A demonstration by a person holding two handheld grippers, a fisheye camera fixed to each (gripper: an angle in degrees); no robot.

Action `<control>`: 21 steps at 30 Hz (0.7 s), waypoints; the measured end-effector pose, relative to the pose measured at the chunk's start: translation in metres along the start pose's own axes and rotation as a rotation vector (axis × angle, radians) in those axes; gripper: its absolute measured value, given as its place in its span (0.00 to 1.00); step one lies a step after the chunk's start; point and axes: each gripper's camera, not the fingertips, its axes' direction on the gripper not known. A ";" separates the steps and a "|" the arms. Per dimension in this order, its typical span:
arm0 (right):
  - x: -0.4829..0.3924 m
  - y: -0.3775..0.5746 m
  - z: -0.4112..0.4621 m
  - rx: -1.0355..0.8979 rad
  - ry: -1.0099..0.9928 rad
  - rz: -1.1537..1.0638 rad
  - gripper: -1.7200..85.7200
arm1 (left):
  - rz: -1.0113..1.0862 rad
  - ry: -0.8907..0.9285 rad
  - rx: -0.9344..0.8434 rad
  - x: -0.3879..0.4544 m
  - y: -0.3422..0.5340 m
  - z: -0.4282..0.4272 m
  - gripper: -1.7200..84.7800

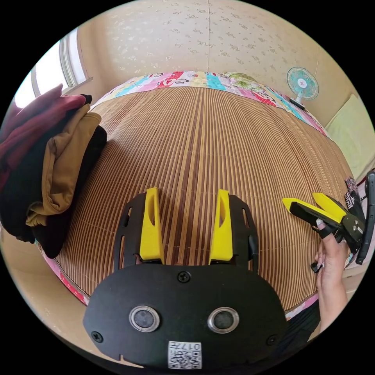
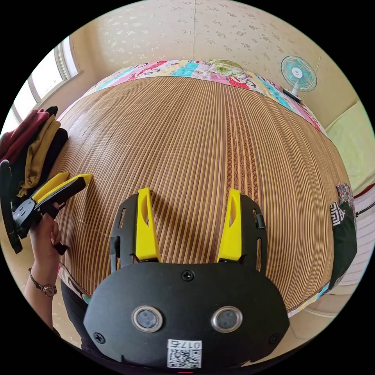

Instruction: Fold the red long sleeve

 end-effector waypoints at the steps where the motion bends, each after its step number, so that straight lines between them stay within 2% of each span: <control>1: 0.001 -0.002 0.001 -0.001 -0.001 0.001 0.31 | 0.000 0.000 -0.001 0.002 -0.003 -0.001 0.24; 4: 0.006 -0.003 -0.001 -0.009 -0.009 0.007 0.30 | -0.012 -0.013 0.001 0.006 -0.008 -0.008 0.21; 5: 0.007 -0.003 -0.003 -0.010 -0.010 0.006 0.29 | -0.022 -0.013 0.008 0.005 -0.007 -0.012 0.16; 6: 0.009 0.001 -0.005 -0.010 -0.011 0.000 0.28 | -0.047 0.013 0.069 0.001 0.000 -0.029 0.07; 9: 0.016 0.013 -0.014 -0.004 -0.029 -0.035 0.26 | -0.042 0.036 0.304 -0.014 0.023 -0.096 0.13; 11: 0.021 0.022 -0.019 0.000 -0.047 -0.050 0.25 | -0.053 0.033 0.361 -0.034 0.021 -0.141 0.15; 14: 0.033 0.039 -0.029 0.019 -0.074 -0.049 0.24 | -0.169 0.026 0.549 -0.097 0.006 -0.231 0.15; 16: 0.042 0.046 -0.035 0.031 -0.092 -0.037 0.23 | -0.280 -0.078 0.606 -0.151 -0.028 -0.283 0.17; 18: 0.047 0.048 -0.039 0.040 -0.089 -0.030 0.23 | -0.301 -0.133 0.526 -0.181 -0.070 -0.289 0.20; 20: 0.050 0.046 -0.042 0.042 -0.073 -0.034 0.22 | -0.260 -0.092 0.258 -0.201 -0.123 -0.250 0.20; 21: 0.052 0.045 -0.044 0.040 -0.062 -0.035 0.22 | -0.260 -0.025 0.015 -0.210 -0.152 -0.196 0.19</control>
